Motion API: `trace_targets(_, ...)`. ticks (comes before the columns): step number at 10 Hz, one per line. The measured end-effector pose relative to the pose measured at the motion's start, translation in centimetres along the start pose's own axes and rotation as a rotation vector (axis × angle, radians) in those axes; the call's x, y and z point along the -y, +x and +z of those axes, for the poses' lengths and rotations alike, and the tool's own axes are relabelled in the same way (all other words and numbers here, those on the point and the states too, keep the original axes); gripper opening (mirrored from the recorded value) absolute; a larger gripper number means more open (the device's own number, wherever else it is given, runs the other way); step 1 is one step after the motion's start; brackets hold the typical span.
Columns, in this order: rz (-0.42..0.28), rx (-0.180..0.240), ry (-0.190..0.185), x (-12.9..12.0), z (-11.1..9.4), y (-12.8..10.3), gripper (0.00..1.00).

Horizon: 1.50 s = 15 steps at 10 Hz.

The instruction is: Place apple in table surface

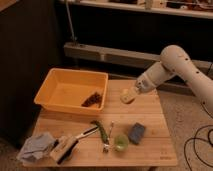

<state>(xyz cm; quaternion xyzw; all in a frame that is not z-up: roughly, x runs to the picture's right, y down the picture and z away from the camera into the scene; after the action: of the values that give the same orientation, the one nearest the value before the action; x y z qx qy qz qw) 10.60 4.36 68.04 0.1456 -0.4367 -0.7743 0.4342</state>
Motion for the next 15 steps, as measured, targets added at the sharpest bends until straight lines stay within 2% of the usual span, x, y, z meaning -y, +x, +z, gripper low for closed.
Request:
trace_targets(2, 0.000, -0.009, -0.049, -2.6, 3.3, 0.3, 0.00)
trace_targets(4, 0.002, -0.044, -0.154, -5.7, 6.5, 0.7, 0.00)
trace_targets(5, 0.001, -0.056, -0.187, -6.7, 7.5, 1.0, 0.00)
trace_targets(6, -0.012, -0.062, -0.215, -7.7, 9.5, 1.3, 0.00)
trace_targets(7, -0.023, -0.061, -0.227, -8.4, 10.8, 1.6, 0.00)
trace_targets(8, -0.024, -0.042, -0.230, -9.1, 12.2, 1.3, 0.00)
trace_targets(9, -0.023, 0.004, -0.233, -9.5, 13.8, 1.2, 0.01)
trace_targets(10, -0.022, 0.061, -0.239, -9.7, 15.2, 1.2, 0.07)
trace_targets(11, -0.016, 0.115, -0.247, -9.8, 16.2, 0.7, 0.17)
trace_targets(12, -0.012, 0.145, -0.258, -9.8, 16.5, 0.4, 0.25)
trace_targets(13, -0.001, 0.176, -0.269, -9.7, 17.1, -0.4, 0.37)
trace_targets(15, 0.019, 0.190, -0.282, -10.0, 17.0, -1.0, 0.55)
